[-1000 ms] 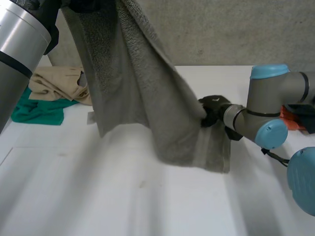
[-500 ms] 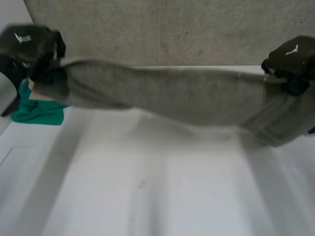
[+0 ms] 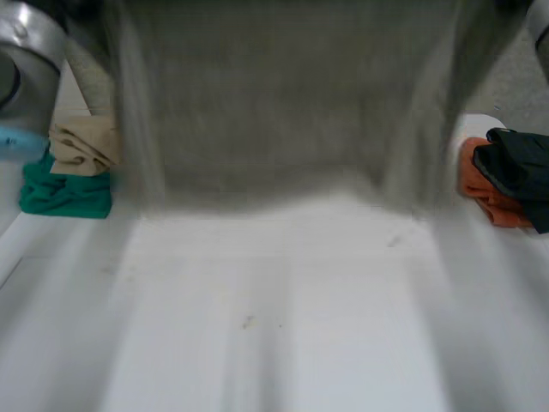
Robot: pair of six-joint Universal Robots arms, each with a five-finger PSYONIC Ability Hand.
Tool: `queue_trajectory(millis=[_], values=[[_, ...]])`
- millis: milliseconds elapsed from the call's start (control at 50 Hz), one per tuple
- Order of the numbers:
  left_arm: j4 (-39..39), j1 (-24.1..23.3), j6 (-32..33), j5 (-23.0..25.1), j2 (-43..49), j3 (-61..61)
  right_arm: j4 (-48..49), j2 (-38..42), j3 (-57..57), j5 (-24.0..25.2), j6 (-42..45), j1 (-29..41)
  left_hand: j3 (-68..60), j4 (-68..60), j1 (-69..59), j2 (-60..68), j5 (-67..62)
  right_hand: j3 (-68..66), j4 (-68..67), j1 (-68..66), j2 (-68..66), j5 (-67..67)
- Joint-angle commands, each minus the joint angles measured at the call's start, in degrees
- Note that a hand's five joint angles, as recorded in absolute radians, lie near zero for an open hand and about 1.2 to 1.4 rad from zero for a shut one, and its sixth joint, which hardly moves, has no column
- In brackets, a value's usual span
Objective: Fold the laundry.
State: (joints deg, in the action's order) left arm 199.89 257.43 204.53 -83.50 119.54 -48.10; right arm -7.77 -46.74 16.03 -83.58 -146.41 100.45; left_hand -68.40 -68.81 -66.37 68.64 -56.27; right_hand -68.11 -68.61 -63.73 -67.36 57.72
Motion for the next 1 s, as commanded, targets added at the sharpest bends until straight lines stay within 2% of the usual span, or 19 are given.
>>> queue_trajectory(millis=[20, 160, 380, 460, 520, 580, 660, 680, 760, 840, 900, 940, 1000], values=[[8.8, 0.9, -4.0, -3.5, -0.3, -0.7, 10.4, -4.1, 5.3, -1.1, -2.6, 0.4, -11.6, -11.2, -13.6, 11.4, -13.7, -11.9, -11.4, -16.3, -12.6, 12.3], [5.1, 0.9, -4.0, 0.4, 0.2, -9.9, 6.8, -4.0, 12.3, 2.5, -2.7, 0.6, -11.6, -11.2, -13.6, 11.4, -13.7, -11.9, -11.4, -16.3, -12.6, 12.3], [4.5, -0.1, -3.7, 5.6, -0.4, -29.0, -2.4, 0.2, 28.9, 2.5, -1.6, 2.1, -11.6, -11.2, -13.6, 11.4, -13.7, -11.9, -11.4, -16.3, -12.6, 12.3], [3.2, -0.2, -1.6, 6.2, -0.6, -36.8, -7.9, -0.3, 36.6, 2.1, 1.6, 1.8, -11.6, -11.2, -13.6, 11.4, -13.7, -11.9, -11.4, -16.3, -12.6, 12.3], [-0.3, -0.4, 3.6, 6.1, -2.2, -43.1, -10.6, -0.6, 41.5, 1.6, 3.1, 1.5, -11.6, -11.2, -13.6, 11.4, -13.7, -11.9, -11.4, -16.3, -12.6, 12.3], [-6.5, 0.0, 10.5, 5.8, -7.4, -50.1, -13.2, -3.6, 48.6, 1.3, 4.5, 1.2, -11.6, -11.2, -13.6, 11.4, -13.7, -11.9, -11.4, -16.3, -12.6, 12.3], [-16.2, 0.4, 18.0, 5.5, -16.3, -59.0, -18.4, -15.5, 61.1, 1.1, 11.2, 0.9, -11.6, -11.2, -13.6, 11.4, -13.7, -11.9, -11.4, -16.3, -12.6, 12.3], [-20.0, 0.4, 20.0, 5.4, -19.6, -61.9, -21.1, -20.2, 66.3, 1.1, 16.0, 0.5, -11.6, -11.2, -13.6, 11.4, -13.7, -11.9, -11.4, -16.3, -12.6, 12.3], [-29.6, 0.8, 23.2, 5.6, -28.0, -68.8, -25.3, -29.4, 76.7, 1.5, 25.2, -3.0, -11.6, -11.2, -13.6, 11.4, -13.7, -11.9, -11.4, -16.3, -12.6, 12.3], [-35.3, 1.2, 24.2, 6.2, -32.5, -71.7, -25.6, -36.0, 82.8, 1.8, 30.7, -5.4, -11.6, -11.2, -13.6, 11.4, -13.7, -11.9, -11.4, -16.3, -12.6, 12.3], [-34.8, 1.3, 24.3, 6.2, -32.4, -70.8, -24.8, -36.6, 83.0, 2.4, 30.7, -5.4, -11.6, -11.2, -13.6, 11.4, -13.7, -11.9, -11.4, -16.3, -12.6, 12.3], [-31.9, 1.3, 24.4, 6.2, -30.5, -68.3, -23.8, -36.4, 82.3, 2.9, 30.1, -5.6, -11.6, -11.2, -13.6, 11.4, -13.7, -11.9, -11.4, -16.3, -12.6, 12.3], [-24.8, 1.3, 24.5, 6.0, -25.0, -63.6, -18.9, -31.9, 78.6, 3.5, 26.4, -5.3, -11.6, -11.2, -13.6, 11.4, -13.7, -11.9, -11.4, -16.3, -12.6, 12.3]])
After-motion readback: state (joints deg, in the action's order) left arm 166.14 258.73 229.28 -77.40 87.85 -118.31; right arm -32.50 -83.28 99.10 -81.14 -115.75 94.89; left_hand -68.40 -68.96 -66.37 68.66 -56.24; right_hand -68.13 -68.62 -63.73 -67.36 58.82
